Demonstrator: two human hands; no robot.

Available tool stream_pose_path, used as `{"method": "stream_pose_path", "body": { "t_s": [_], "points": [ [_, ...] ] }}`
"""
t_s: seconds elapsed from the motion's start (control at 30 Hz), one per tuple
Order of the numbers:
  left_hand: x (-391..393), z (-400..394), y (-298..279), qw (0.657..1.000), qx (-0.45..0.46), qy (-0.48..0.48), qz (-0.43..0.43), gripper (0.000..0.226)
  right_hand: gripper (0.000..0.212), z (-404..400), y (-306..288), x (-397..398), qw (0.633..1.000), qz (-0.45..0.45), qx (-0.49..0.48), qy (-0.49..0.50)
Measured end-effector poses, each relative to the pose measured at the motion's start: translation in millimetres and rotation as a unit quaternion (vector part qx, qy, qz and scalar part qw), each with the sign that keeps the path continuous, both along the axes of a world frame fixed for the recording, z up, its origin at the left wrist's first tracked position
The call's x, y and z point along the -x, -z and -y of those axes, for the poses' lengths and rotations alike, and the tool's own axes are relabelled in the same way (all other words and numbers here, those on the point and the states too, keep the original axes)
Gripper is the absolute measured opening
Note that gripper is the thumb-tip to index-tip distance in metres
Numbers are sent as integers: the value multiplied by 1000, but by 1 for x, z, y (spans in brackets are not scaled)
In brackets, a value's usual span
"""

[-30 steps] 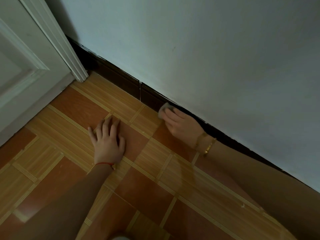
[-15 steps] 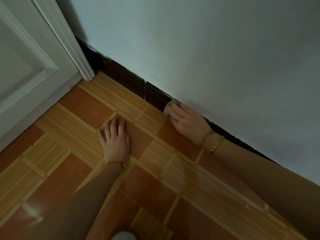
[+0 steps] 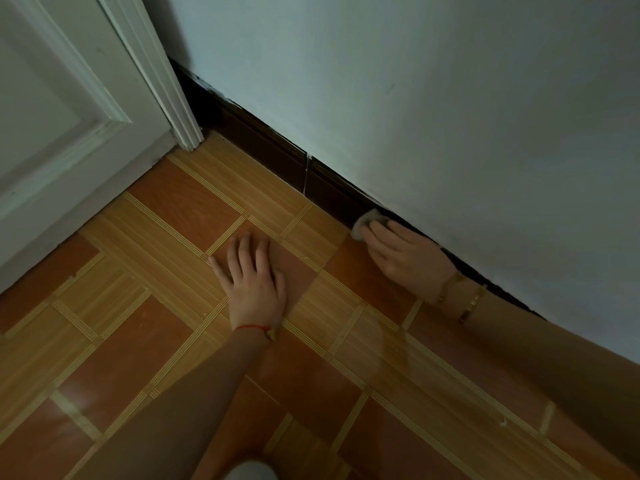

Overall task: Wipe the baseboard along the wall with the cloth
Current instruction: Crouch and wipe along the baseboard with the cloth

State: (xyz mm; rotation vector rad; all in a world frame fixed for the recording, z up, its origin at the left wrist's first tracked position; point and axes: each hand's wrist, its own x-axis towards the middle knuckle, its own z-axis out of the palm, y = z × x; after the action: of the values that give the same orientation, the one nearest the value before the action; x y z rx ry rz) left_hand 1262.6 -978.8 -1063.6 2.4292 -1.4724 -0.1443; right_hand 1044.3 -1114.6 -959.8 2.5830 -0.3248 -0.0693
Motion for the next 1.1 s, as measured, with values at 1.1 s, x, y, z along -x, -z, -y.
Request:
{"method": "stream_pose_path", "body": {
  "t_s": [1.1],
  "points": [
    [3, -1, -2, 1000, -2, 8, 13, 49, 41, -35, 9, 53, 997, 37, 4, 63]
  ]
}}
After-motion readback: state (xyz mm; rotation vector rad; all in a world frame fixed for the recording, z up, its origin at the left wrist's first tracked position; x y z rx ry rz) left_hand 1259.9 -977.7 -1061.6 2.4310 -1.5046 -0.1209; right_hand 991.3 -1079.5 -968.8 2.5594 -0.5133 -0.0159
